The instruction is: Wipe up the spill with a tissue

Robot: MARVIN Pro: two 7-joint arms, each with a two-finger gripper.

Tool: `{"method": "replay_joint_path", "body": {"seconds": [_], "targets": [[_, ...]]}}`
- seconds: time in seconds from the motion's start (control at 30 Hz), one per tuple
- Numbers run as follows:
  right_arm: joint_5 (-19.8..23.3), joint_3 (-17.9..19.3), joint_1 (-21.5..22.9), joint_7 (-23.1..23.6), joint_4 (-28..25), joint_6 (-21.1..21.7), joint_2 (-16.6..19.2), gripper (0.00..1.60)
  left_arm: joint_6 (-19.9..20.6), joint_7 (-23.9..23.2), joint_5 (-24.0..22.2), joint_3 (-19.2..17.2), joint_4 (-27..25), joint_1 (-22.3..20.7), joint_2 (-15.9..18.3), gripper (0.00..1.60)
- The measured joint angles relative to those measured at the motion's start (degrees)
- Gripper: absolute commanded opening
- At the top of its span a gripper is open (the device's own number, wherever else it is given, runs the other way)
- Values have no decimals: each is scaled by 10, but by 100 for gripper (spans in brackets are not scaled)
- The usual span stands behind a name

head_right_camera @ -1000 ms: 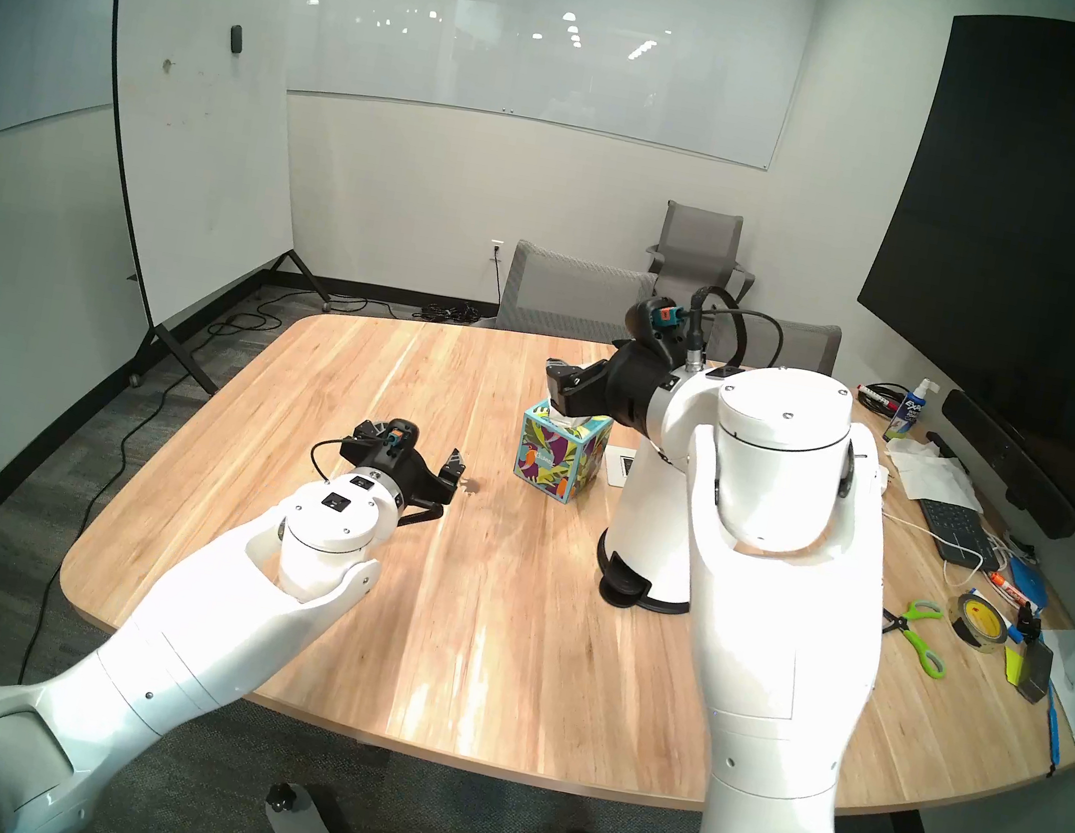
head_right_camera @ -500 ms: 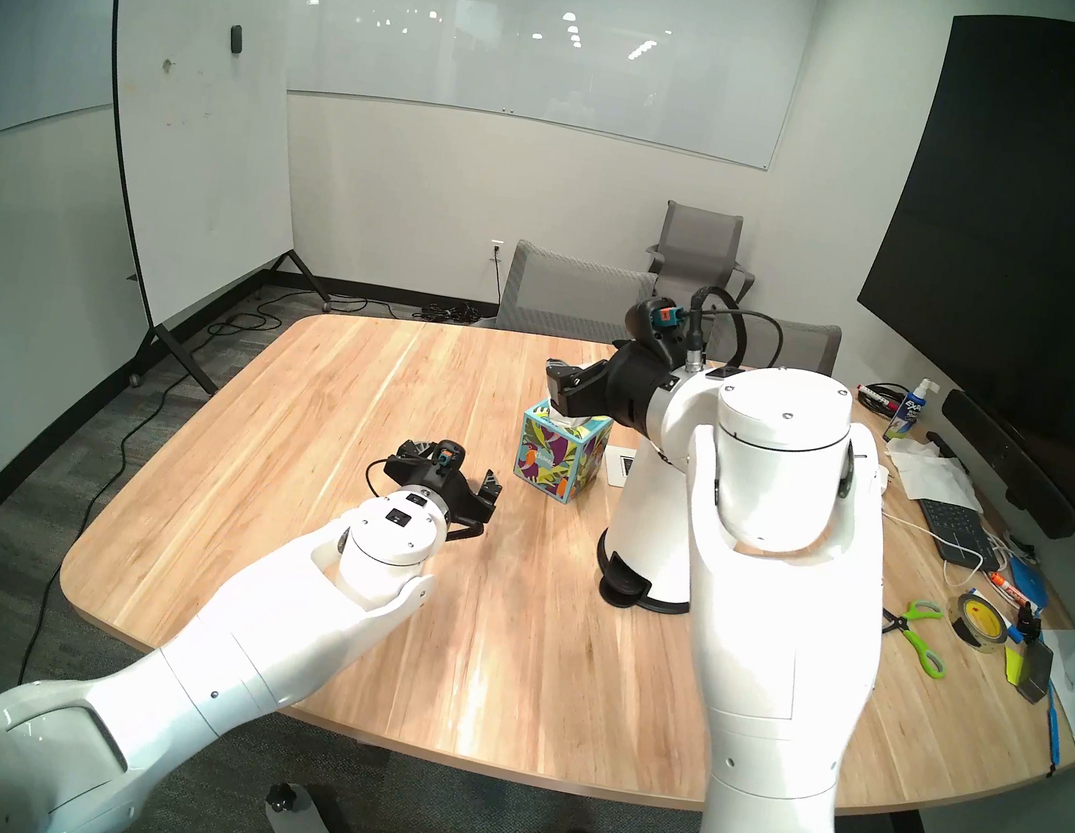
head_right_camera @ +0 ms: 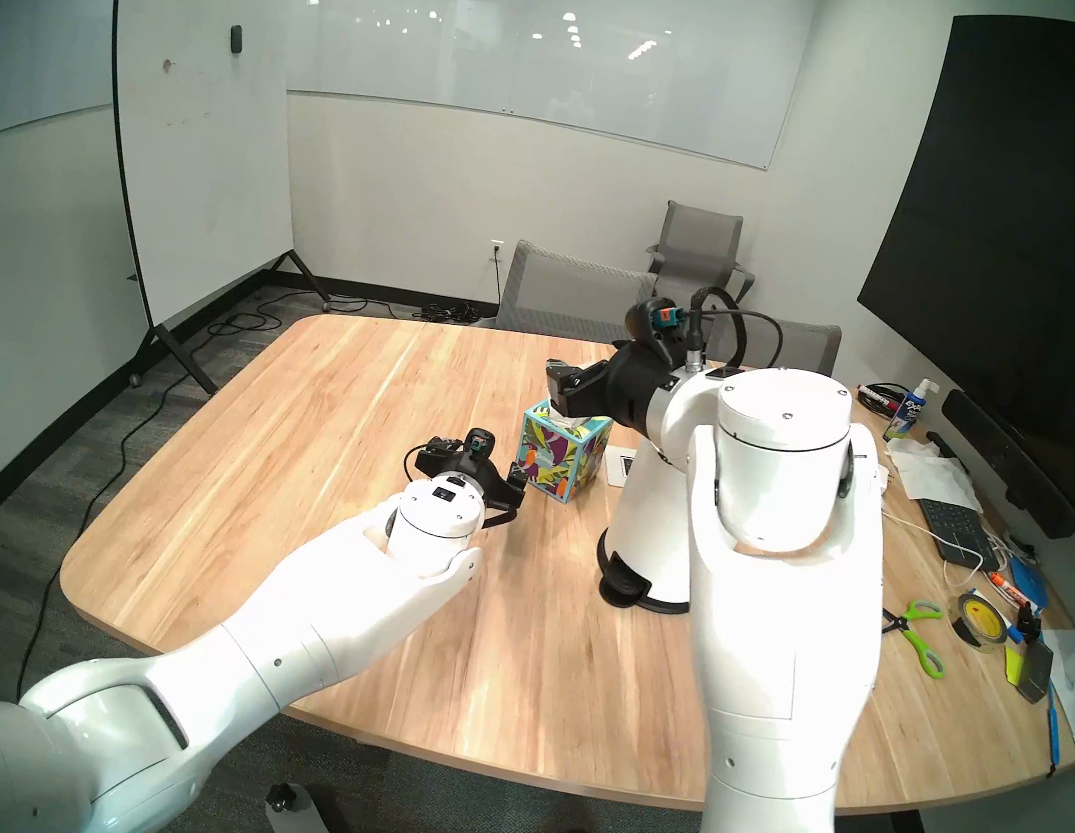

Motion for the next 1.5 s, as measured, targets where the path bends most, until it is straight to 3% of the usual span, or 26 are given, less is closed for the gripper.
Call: {"method": "replay_joint_path", "body": {"seconds": [0.77, 1.1, 1.5], "targets": [[0, 0, 0, 0, 0, 0, 0, 160, -6, 35, -23, -17, 112, -77, -79, 160], [0, 0, 0, 0, 0, 0, 0, 160, -20, 19, -37, -40, 174, -125, -94, 160], [0, 0, 0, 0, 0, 0, 0, 160, -45, 0, -32, -43, 252, -176, -119, 160]]}}
